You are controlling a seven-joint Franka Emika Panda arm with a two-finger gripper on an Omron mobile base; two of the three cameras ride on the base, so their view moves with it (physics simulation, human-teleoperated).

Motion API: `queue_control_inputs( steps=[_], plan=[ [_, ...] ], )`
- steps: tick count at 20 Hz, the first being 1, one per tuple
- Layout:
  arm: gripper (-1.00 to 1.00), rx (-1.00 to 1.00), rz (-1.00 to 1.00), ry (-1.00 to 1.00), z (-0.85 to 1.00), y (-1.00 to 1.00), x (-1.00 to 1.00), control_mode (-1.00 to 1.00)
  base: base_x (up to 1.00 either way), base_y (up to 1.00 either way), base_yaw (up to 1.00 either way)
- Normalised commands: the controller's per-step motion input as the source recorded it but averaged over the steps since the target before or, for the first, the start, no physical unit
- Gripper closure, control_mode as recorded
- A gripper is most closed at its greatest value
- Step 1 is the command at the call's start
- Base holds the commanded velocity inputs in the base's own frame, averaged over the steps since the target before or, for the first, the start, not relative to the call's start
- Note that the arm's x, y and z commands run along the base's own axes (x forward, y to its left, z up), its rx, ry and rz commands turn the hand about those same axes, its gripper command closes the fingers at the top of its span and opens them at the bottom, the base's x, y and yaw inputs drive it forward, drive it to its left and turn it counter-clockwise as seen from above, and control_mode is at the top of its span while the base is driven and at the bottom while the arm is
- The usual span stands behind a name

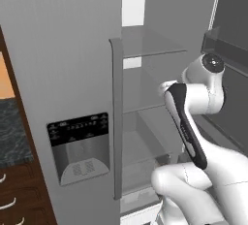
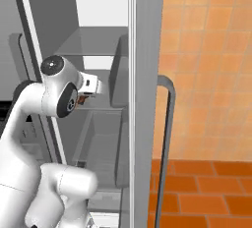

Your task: Place one mushroom and one chicken drumstick in each tupperware on the nearby counter, to pack two identical lunches.

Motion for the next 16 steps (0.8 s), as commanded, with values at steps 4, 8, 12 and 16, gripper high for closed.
queue_control_inputs(
  steps=[4, 8, 12, 16],
  plan=[
    [1.0, 0.0, 0.0, 0.0, 0.0, 0.0, 0.0, 1.0, -1.0, 0.08, 0.0],
    [1.0, 0.0, 0.0, 0.0, 0.0, 0.0, 0.0, 1.0, -0.6, 0.94, 0.06],
    [1.0, 0.0, 0.0, 0.0, 0.0, 0.0, 0.0, 1.0, -0.19, 1.0, 0.35],
    [1.0, 0.0, 0.0, 0.0, 0.0, 0.0, 0.0, 1.0, 0.0, 1.0, 0.54]
  ],
)
